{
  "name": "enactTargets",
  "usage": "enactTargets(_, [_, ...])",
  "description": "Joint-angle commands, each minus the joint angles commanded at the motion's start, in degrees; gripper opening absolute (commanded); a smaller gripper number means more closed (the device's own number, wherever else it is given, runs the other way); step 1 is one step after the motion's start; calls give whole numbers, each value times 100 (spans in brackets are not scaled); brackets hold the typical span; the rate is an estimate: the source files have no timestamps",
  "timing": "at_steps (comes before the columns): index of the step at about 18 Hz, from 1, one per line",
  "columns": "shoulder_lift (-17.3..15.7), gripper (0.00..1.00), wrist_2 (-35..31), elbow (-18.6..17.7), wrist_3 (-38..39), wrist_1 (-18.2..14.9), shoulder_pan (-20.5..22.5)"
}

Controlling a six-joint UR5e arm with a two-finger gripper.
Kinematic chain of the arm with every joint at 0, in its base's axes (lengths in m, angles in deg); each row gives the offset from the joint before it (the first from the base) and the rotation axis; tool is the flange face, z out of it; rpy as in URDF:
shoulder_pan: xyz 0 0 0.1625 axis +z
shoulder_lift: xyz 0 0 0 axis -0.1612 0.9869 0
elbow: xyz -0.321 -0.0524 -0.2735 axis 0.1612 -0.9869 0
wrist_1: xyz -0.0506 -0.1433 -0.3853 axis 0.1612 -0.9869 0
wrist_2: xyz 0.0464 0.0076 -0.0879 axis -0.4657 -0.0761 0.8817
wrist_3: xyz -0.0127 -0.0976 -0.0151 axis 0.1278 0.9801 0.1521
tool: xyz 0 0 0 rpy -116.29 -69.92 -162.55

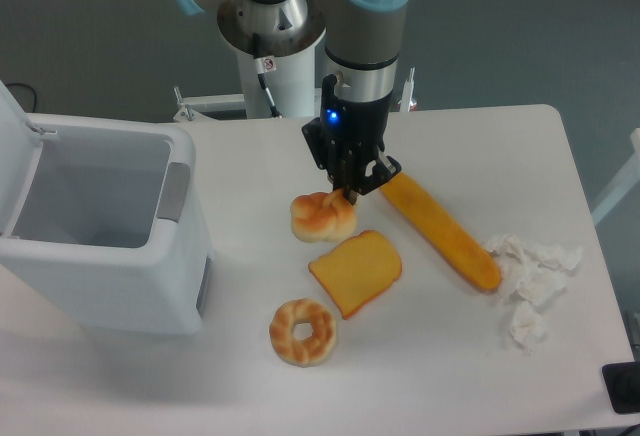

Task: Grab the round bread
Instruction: 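Set the round bun on the table beside the toast and release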

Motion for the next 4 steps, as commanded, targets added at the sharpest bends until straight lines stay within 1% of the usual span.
enactTargets(4, [0,22,35,0,35,9,0])
